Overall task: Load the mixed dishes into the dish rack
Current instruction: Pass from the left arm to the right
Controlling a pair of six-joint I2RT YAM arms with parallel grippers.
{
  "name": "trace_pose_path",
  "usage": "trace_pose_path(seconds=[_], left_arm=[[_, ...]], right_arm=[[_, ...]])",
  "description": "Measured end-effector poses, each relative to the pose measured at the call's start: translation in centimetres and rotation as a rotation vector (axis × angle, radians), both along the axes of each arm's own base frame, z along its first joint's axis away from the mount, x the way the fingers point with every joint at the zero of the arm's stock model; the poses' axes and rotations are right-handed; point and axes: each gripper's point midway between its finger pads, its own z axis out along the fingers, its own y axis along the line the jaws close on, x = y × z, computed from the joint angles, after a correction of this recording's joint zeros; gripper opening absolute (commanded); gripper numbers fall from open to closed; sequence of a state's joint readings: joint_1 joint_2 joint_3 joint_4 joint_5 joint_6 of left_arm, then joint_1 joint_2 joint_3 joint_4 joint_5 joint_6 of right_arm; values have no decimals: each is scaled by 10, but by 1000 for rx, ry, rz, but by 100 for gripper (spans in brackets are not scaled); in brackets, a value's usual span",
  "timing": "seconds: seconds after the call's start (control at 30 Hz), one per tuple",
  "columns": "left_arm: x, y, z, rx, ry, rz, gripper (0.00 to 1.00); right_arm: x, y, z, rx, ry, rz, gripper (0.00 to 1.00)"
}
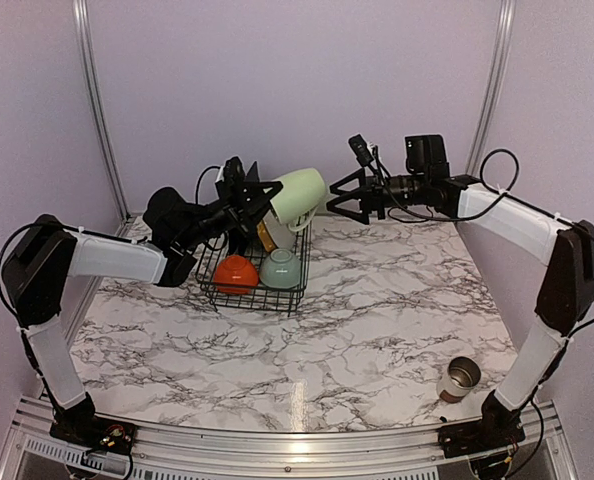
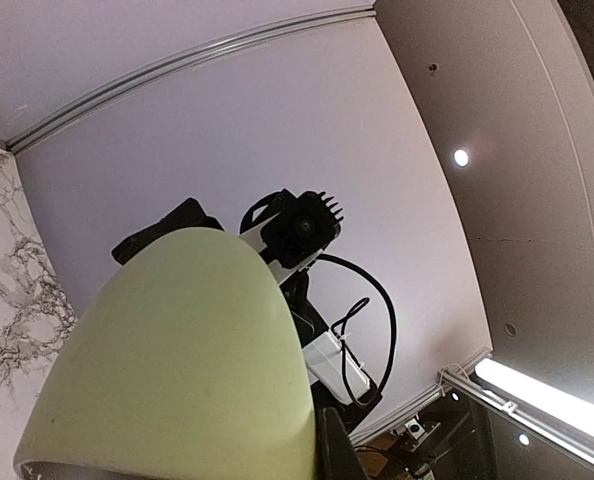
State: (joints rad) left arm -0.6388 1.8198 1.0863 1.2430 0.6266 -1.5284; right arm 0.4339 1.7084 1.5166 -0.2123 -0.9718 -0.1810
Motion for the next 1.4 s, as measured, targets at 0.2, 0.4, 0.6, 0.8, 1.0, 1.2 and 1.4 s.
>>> trace_pose_path(seconds=[0.2,0.4,0.6,0.8,1.0,1.2,1.4], left_arm=[[-1,1,7,-12,-18,0,0],[-2,0,8,-14,-21,-1,0],[-2,0,8,-14,-21,-1,0],[-3,0,9,-16,-16,-5,0],[-5,2,13,-31,-22,-11,0],[-9,2,17,-45,-27,-20,0],[-8,2,19,-56,-24,-17,0]], right_arm=[[-6,6,-5,2,30,38,78],[-18,22,-16,7,86,107,64],[-17,29,-29,15,155,148,54],[-21,34,-31,25,170,177,49],[-18,36,-26,38,167,169,28],[-16,37,-19,51,161,171,27],[-13,39,-9,67,151,181,20]])
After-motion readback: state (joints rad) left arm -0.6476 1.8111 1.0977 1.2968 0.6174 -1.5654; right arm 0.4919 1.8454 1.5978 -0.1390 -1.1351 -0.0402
